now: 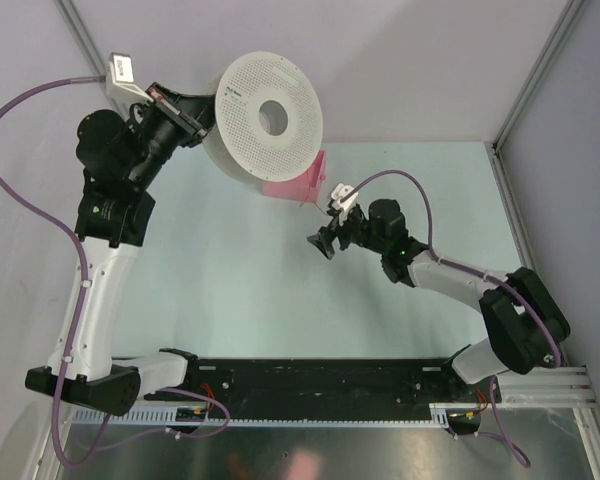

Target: Wrap the cables

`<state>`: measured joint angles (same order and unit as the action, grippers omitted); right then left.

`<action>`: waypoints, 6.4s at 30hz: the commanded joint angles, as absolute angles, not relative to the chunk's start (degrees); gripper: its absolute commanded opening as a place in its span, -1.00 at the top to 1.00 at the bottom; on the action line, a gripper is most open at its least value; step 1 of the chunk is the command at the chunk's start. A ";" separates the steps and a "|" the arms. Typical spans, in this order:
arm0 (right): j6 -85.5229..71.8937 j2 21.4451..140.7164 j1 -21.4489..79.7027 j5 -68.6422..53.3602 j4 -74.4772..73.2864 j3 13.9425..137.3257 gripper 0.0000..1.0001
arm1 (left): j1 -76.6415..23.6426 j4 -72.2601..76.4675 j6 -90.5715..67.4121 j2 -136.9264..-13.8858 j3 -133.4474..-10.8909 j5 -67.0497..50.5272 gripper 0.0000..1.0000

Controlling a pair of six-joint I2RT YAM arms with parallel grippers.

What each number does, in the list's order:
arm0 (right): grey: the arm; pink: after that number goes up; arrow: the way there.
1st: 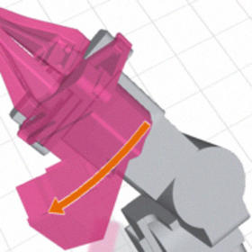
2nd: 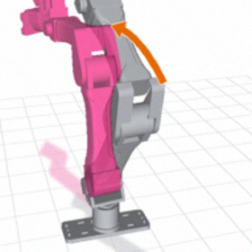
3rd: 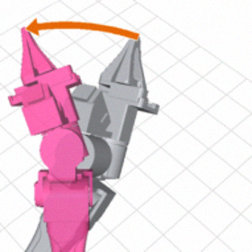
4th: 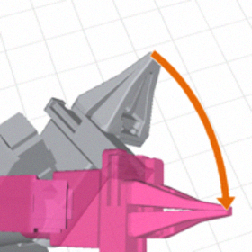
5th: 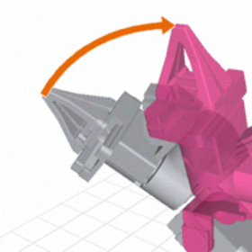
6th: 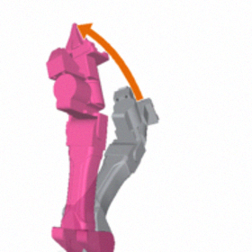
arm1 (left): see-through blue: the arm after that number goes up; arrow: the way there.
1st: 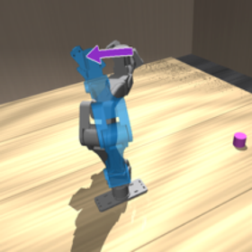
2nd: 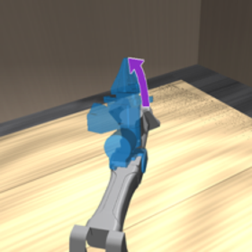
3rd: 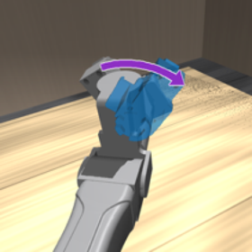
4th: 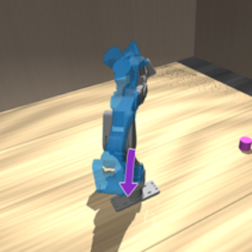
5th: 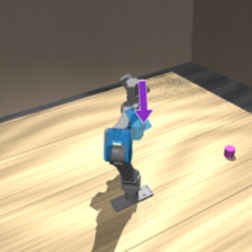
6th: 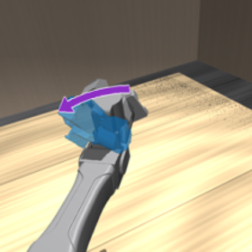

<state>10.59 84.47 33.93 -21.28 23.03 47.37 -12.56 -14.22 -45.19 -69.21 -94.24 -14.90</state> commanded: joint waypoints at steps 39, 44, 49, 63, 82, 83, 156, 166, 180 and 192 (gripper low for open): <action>23.11 88.34 38.57 -33.50 25.00 48.90 1.00 | -12.16 -14.68 -41.15 -73.50 -96.31 8.24 1.00; 36.93 79.65 43.40 -33.23 7.40 48.86 1.00 | -13.88 -18.82 -36.34 -77.37 -94.54 15.60 1.00; 47.50 73.36 48.13 -30.12 -6.05 51.59 1.00 | -17.66 -20.09 -32.44 -80.48 -90.89 19.28 1.00; 61.79 71.35 49.02 -18.48 -14.33 66.11 1.00 | -29.46 -21.08 -23.32 -85.55 -77.23 22.00 1.00; 54.92 76.28 37.34 -25.30 3.50 73.18 1.00 | -32.48 -19.32 -21.03 -82.54 -71.78 5.67 1.00; 54.40 76.55 36.69 -25.31 4.65 73.15 1.00 | -32.50 -18.32 -20.10 -81.87 -70.87 3.98 1.00; 4.06 75.81 14.75 -44.26 2.00 63.13 -0.99 | -11.30 12.66 -38.15 -72.13 -82.81 -48.03 1.00; 12.11 78.38 14.45 -44.16 10.68 57.89 -0.83 | -11.26 16.86 -48.15 -74.87 -81.39 -43.64 1.00; 22.03 77.87 22.26 -49.42 14.40 51.07 -0.63 | -11.25 17.60 -51.71 -74.30 -81.66 -40.48 1.00; 23.08 78.73 25.44 -49.73 16.28 50.20 0.14 | -11.15 17.94 -50.97 -73.28 -81.27 -40.08 1.00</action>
<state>21.87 78.98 24.47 -48.77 13.39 50.11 -11.53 13.08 -49.10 -75.96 -79.59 -42.06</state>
